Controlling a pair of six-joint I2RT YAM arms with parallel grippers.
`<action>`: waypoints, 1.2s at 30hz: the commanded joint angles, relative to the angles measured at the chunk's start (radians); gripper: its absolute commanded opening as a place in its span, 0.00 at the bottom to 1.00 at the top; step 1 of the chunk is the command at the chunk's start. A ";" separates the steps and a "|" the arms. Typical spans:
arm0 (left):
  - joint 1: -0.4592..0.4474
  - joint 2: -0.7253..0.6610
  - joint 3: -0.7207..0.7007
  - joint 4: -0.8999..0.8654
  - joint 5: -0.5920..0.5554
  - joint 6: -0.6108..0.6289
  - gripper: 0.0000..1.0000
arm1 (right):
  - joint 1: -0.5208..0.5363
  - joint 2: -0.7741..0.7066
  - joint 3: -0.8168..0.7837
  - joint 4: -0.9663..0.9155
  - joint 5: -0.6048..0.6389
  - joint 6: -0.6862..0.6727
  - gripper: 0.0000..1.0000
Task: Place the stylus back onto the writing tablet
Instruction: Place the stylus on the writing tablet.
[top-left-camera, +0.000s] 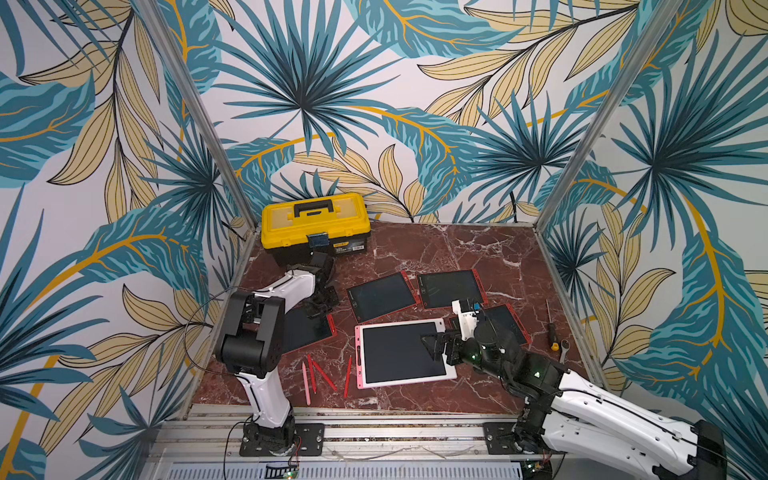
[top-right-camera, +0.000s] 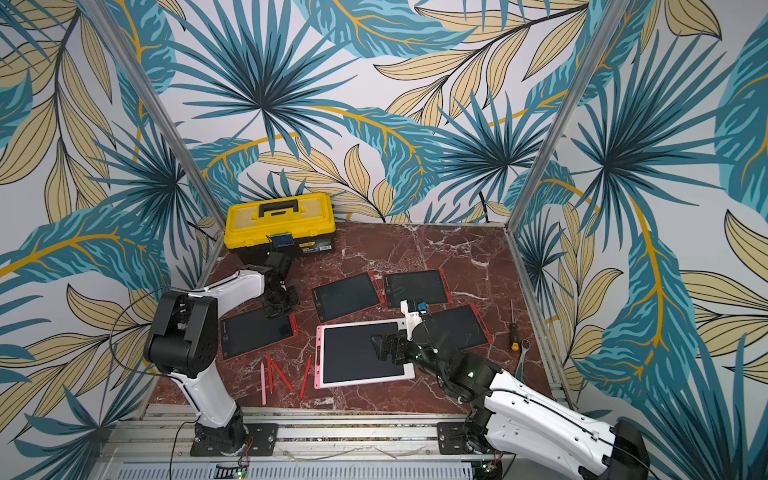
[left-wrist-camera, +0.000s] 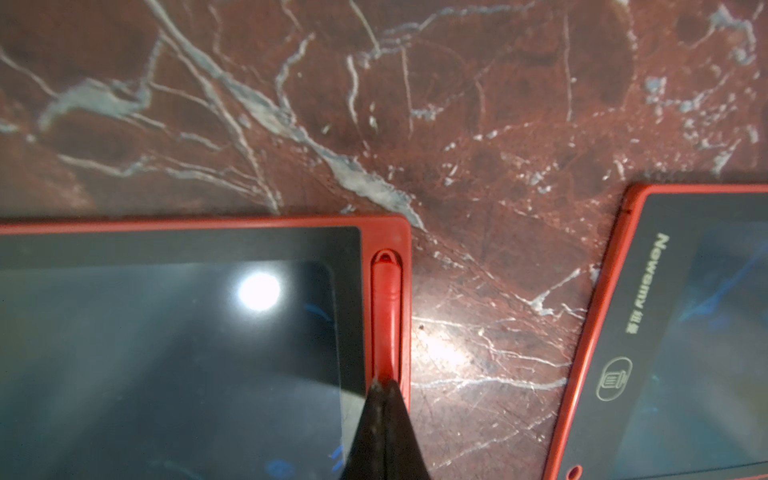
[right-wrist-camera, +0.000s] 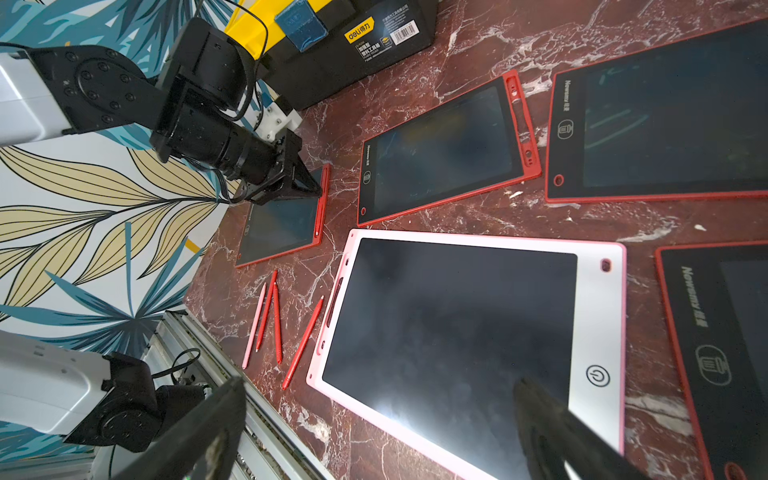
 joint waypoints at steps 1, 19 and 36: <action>0.007 0.024 0.035 0.004 -0.001 0.012 0.00 | 0.004 0.002 -0.013 0.001 0.000 0.005 0.99; 0.006 0.056 -0.002 0.014 -0.022 0.009 0.00 | 0.005 0.006 -0.007 0.000 0.001 0.002 1.00; -0.012 0.082 -0.012 0.016 -0.048 0.006 0.00 | 0.004 0.023 0.007 0.001 -0.004 -0.003 1.00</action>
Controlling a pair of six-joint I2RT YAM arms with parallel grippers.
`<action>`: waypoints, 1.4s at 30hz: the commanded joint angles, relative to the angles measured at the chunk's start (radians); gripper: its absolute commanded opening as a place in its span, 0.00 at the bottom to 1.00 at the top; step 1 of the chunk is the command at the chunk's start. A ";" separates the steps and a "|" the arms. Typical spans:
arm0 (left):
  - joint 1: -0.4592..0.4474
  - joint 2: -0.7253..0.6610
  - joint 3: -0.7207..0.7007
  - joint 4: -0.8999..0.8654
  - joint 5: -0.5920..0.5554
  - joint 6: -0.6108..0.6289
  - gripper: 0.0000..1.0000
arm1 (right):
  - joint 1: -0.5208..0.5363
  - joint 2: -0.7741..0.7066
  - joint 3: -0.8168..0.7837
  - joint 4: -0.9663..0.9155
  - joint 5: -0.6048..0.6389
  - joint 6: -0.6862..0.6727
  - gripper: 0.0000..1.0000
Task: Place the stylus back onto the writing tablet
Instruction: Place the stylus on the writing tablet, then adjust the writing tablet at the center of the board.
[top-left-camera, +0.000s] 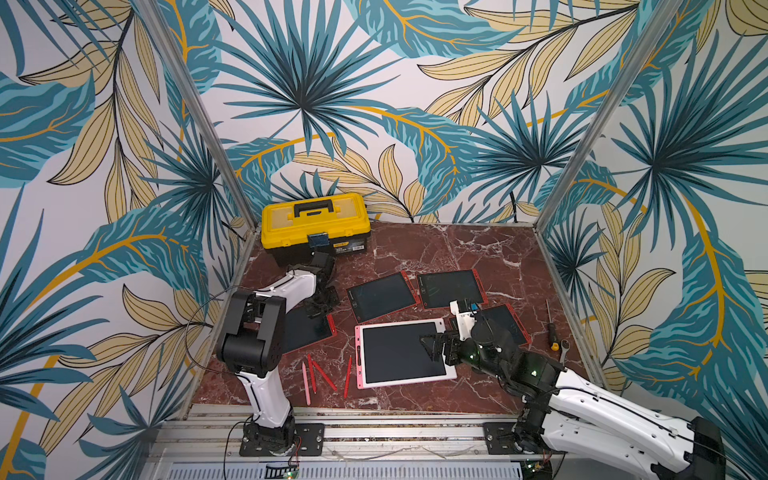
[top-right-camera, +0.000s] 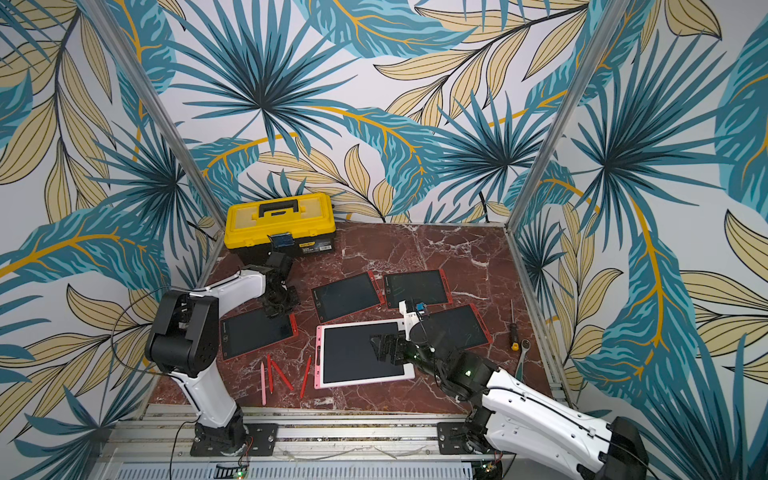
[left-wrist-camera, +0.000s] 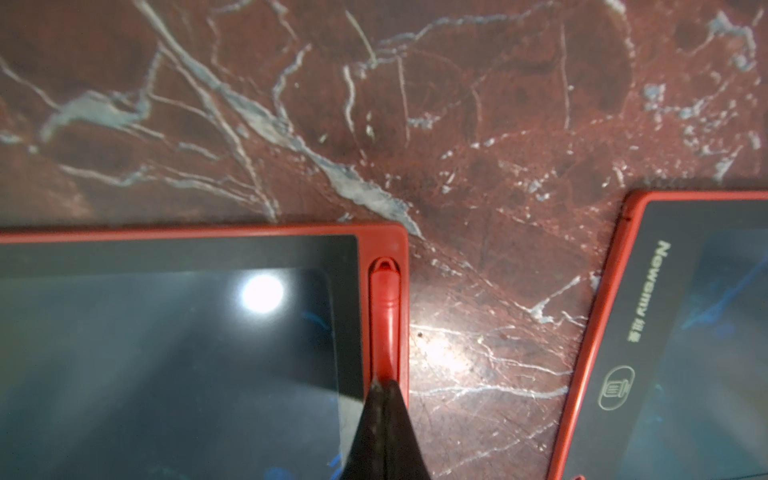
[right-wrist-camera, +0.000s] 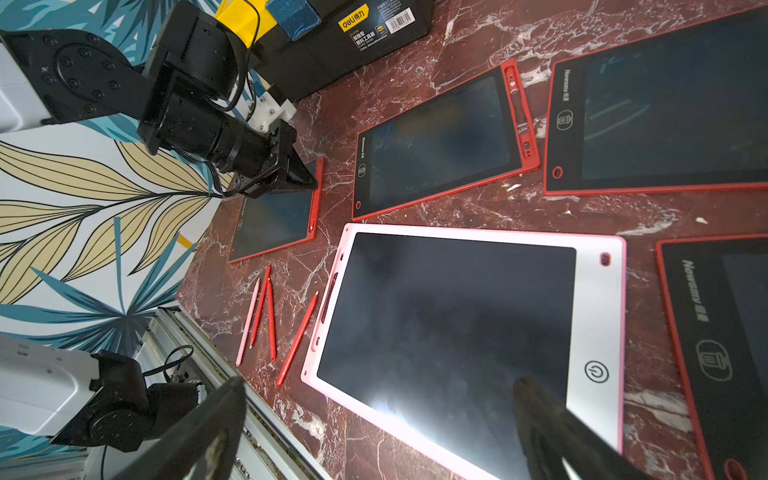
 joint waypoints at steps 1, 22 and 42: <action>-0.004 0.066 -0.013 0.005 -0.030 0.006 0.00 | 0.004 -0.002 0.006 0.002 0.001 -0.003 1.00; 0.000 -0.149 -0.004 -0.078 -0.036 -0.001 0.24 | 0.005 -0.009 -0.002 0.005 -0.008 -0.004 1.00; 0.014 -0.484 -0.325 -0.129 0.072 -0.115 1.00 | 0.004 0.040 0.009 0.061 -0.053 -0.007 1.00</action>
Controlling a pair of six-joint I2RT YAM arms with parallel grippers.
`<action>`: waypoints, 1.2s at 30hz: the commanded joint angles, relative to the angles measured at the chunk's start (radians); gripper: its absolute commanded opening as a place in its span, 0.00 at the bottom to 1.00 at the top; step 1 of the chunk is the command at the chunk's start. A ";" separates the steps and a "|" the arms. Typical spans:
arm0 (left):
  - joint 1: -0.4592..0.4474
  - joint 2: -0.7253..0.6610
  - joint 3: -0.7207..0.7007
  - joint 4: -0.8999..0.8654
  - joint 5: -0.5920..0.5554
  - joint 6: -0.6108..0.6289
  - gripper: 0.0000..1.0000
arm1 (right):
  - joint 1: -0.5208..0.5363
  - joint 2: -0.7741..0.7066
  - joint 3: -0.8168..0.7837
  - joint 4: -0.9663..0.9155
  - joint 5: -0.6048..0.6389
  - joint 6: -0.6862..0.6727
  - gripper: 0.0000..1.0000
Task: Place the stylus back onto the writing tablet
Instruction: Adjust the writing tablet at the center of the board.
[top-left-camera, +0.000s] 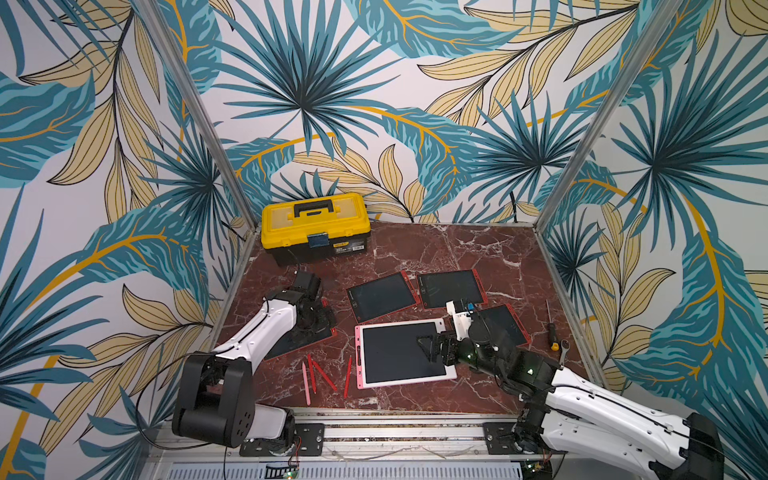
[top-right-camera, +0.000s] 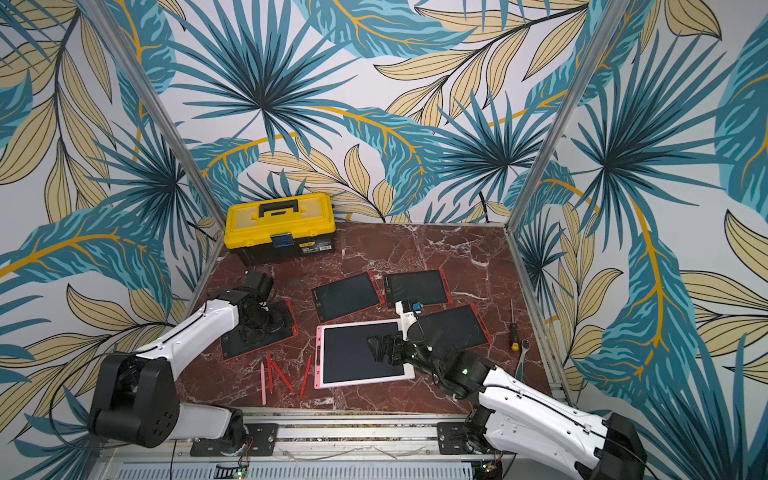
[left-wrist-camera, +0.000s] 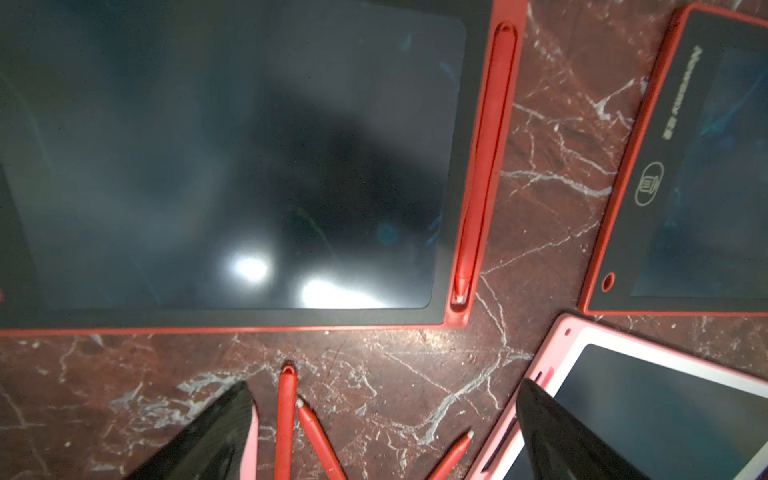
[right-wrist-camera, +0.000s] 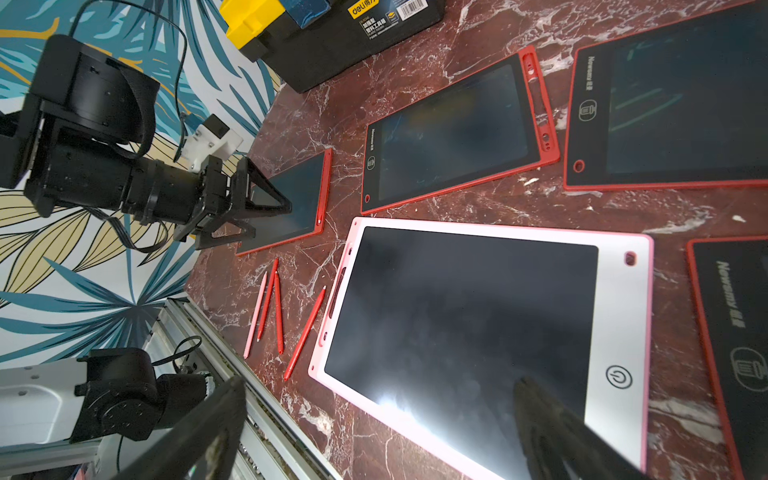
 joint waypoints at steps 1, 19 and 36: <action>0.006 -0.038 -0.037 -0.004 0.035 -0.027 1.00 | 0.004 0.011 0.011 0.023 -0.014 -0.009 1.00; 0.030 -0.001 -0.121 0.117 0.129 -0.088 1.00 | 0.005 -0.013 -0.033 0.076 -0.011 0.023 1.00; 0.056 0.130 -0.061 0.197 0.129 -0.047 1.00 | 0.004 -0.019 -0.021 0.045 -0.003 0.027 0.99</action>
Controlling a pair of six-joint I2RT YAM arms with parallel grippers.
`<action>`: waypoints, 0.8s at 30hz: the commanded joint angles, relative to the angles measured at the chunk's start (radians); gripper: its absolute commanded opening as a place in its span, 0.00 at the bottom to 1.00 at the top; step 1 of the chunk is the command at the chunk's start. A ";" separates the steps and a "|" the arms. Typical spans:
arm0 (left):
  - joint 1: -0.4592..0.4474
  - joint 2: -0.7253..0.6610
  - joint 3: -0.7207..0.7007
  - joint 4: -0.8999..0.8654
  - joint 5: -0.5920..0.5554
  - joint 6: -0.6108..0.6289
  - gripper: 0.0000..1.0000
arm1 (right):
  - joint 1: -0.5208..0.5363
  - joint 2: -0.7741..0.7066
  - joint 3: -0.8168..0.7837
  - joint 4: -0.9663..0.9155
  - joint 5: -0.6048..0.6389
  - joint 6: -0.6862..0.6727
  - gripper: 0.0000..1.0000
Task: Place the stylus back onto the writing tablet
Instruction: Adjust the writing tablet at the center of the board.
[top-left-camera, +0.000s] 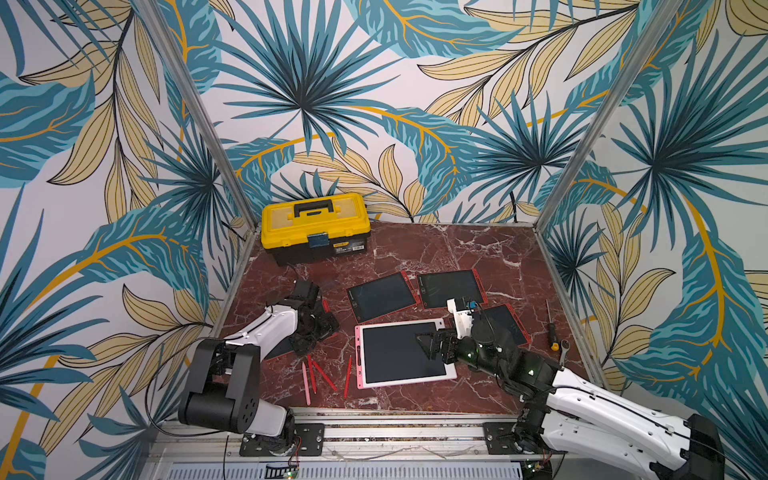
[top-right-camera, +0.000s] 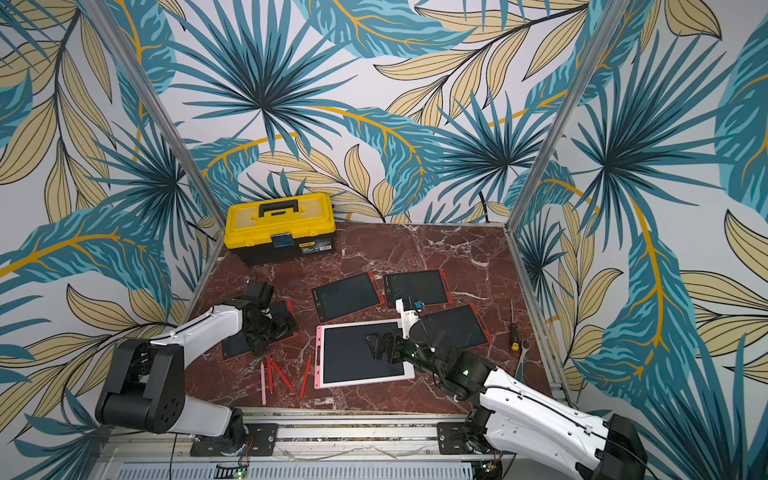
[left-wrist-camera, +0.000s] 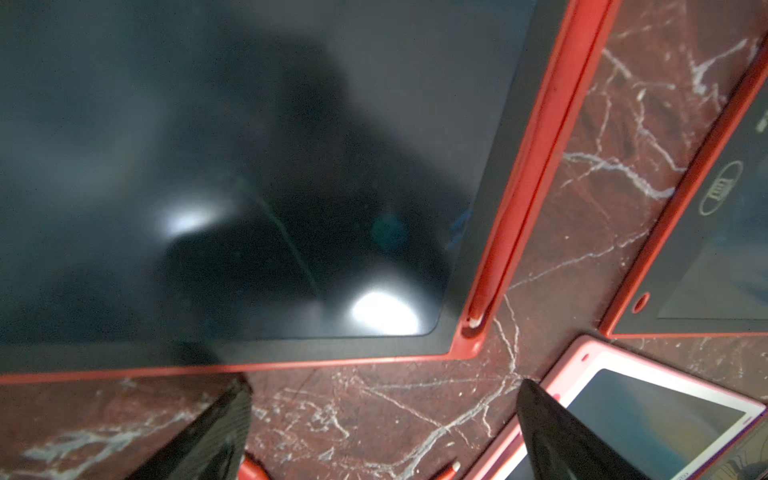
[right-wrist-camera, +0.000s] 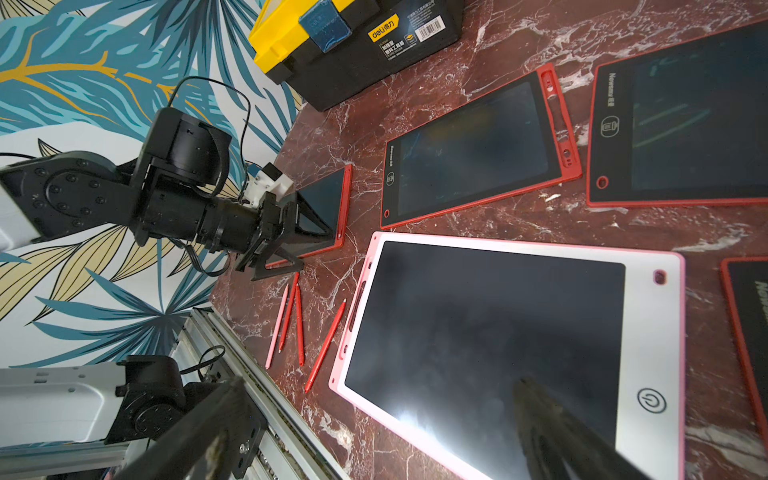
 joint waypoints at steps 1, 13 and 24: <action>0.020 0.042 0.034 0.030 -0.011 0.033 1.00 | 0.004 -0.003 -0.009 -0.013 0.007 0.008 1.00; 0.080 0.193 0.174 0.045 -0.021 0.141 1.00 | 0.004 0.044 0.037 -0.045 0.016 0.004 1.00; 0.016 -0.015 0.109 -0.008 0.058 0.207 1.00 | 0.018 0.079 0.082 -0.162 0.025 0.021 1.00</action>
